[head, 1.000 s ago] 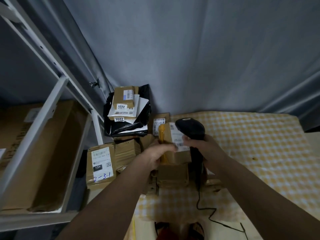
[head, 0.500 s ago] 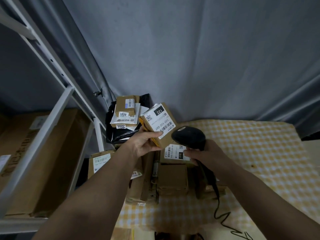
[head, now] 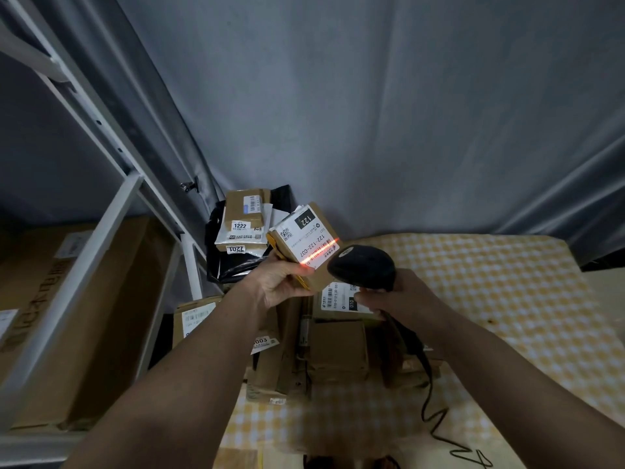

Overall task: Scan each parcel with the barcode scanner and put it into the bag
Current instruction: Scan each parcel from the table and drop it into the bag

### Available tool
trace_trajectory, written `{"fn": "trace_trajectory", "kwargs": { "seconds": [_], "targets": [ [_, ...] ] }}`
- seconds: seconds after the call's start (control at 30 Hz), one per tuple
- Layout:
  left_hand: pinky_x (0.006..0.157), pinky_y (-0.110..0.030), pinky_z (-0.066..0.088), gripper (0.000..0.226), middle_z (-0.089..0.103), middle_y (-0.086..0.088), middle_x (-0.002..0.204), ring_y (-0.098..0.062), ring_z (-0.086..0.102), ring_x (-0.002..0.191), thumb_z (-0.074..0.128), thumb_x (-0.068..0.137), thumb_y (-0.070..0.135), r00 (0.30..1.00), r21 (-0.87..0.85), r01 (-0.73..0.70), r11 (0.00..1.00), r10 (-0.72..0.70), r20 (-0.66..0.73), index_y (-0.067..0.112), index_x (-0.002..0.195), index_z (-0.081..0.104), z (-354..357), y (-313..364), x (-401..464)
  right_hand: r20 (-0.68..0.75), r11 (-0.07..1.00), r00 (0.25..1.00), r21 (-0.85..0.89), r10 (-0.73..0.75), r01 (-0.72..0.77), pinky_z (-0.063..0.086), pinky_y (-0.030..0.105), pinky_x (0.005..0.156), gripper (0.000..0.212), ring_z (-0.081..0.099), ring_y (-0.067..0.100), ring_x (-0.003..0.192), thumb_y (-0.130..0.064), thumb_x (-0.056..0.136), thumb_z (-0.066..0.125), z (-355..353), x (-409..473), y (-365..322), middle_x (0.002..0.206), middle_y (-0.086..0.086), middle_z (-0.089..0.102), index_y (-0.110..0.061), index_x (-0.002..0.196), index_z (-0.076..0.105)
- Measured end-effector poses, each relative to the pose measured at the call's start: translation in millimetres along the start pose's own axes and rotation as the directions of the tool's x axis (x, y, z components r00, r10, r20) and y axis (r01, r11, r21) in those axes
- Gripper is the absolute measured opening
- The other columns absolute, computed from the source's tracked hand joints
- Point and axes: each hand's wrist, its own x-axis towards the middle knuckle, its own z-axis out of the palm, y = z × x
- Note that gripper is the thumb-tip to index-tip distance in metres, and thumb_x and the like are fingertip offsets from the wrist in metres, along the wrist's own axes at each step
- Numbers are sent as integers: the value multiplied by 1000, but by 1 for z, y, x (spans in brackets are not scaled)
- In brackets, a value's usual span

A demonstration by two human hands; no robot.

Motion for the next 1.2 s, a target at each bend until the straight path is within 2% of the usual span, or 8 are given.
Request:
{"fn": "trace_trajectory", "kwargs": {
  "seconds": [0.1, 0.23, 0.53, 0.7, 0.8, 0.93, 1.07, 1.2],
  "targets": [
    [78, -58, 52, 56, 63, -13, 114, -34, 57, 109, 57, 75, -23, 1000, 5, 2, 1000, -2, 15, 11, 119, 53, 0, 1, -2, -7, 1000, 1000, 16, -10, 10, 40, 12, 57, 17, 54, 0, 61, -6, 85, 66, 2, 0, 0, 66, -9, 61, -22, 92, 63],
    [82, -59, 53, 67, 62, -12, 120, -33, 55, 113, 62, 73, -21, 1000, 32, 17, 999, -18, 14, 12, 130, 48, -2, 3, 0, -56, 999, 998, 52, 0, 3, 44, 19, 63, 18, 57, 9, 68, -7, 84, 68, 5, 0, 4, 84, 7, 68, -16, 100, 66],
    [91, -55, 51, 64, 63, -12, 123, -33, 58, 114, 72, 74, -9, 990, 207, 99, 973, -118, 81, 17, 128, 50, 28, -3, 29, -319, 963, 932, 253, 175, -94, 51, 38, 87, 29, 66, 24, 92, 1, 76, 73, -8, -7, 34, 94, 10, 72, -10, 102, 70],
    [96, -53, 48, 70, 63, -5, 123, -29, 56, 115, 78, 69, -4, 990, 413, 53, 909, -103, 101, 20, 128, 49, 84, -17, 39, -462, 926, 848, 368, 262, -86, 50, 28, 75, 23, 65, 19, 83, 2, 74, 75, -33, -40, 58, 82, 5, 70, -12, 91, 70],
    [85, -44, 52, 76, 60, -2, 119, -26, 55, 107, 78, 70, -6, 984, 482, -3, 876, -83, 156, 24, 130, 43, 127, -31, 33, -531, 905, 795, 423, 295, -53, 48, 21, 63, 21, 62, 14, 71, 5, 74, 74, -51, -70, 69, 71, 1, 67, -10, 87, 68],
    [66, -37, 57, 78, 57, -4, 122, -21, 59, 93, 81, 69, -3, 969, 594, -104, 798, -54, 243, 17, 132, 40, 189, -58, 23, -596, 877, 721, 480, 354, -33, 42, 25, 59, 17, 53, 17, 62, 4, 75, 74, -79, -121, 91, 61, 3, 59, -10, 75, 64],
    [86, -43, 55, 94, 60, -6, 126, -25, 62, 107, 94, 47, 19, 942, 739, -235, 631, -41, 334, 14, 129, 48, 256, -108, 13, -630, 842, 649, 538, 426, -31, 39, 28, 62, 10, 49, 20, 59, 0, 76, 74, -108, -189, 123, 61, 9, 54, -2, 78, 65],
    [71, -31, 54, 64, 66, -6, 115, -22, 63, 99, 86, 65, 8, 902, 794, -349, 498, -51, 429, 7, 123, 59, 328, -172, -23, -677, 784, 550, 617, 488, 64, 40, 25, 57, 21, 50, 17, 59, 1, 75, 74, -135, -268, 156, 70, 11, 56, 2, 95, 67]
  ]
}}
